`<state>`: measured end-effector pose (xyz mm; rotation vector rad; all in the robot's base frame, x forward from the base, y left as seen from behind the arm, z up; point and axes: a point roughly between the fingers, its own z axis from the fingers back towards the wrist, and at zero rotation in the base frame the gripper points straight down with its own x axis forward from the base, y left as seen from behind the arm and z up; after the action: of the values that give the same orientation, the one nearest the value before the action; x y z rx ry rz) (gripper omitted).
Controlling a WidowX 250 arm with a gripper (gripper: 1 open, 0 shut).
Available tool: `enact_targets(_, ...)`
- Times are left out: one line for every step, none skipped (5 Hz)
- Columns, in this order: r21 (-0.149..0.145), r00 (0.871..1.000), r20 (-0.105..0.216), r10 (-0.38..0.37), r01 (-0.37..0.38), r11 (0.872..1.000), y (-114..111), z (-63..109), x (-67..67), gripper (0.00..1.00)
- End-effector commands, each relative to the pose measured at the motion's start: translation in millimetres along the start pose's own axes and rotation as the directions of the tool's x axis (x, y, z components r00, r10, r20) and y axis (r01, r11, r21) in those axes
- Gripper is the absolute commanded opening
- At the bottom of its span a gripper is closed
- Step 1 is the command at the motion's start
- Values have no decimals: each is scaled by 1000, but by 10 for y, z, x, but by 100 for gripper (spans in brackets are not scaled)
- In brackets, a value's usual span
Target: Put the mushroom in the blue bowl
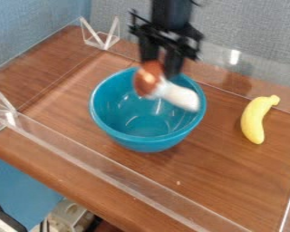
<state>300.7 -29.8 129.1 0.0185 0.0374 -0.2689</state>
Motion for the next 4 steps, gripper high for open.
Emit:
enact_targets(15,998,61,-10,10,1000,-70,112,80,0)
enact_targets(15,999,49,4,-5,1000,24,37,19,0)
enact_targets(16,999,40,24,-25,1000,128,-31,-36,0)
enact_targets(15,1000,30,4,-4,1000,83,-156,-32,0)
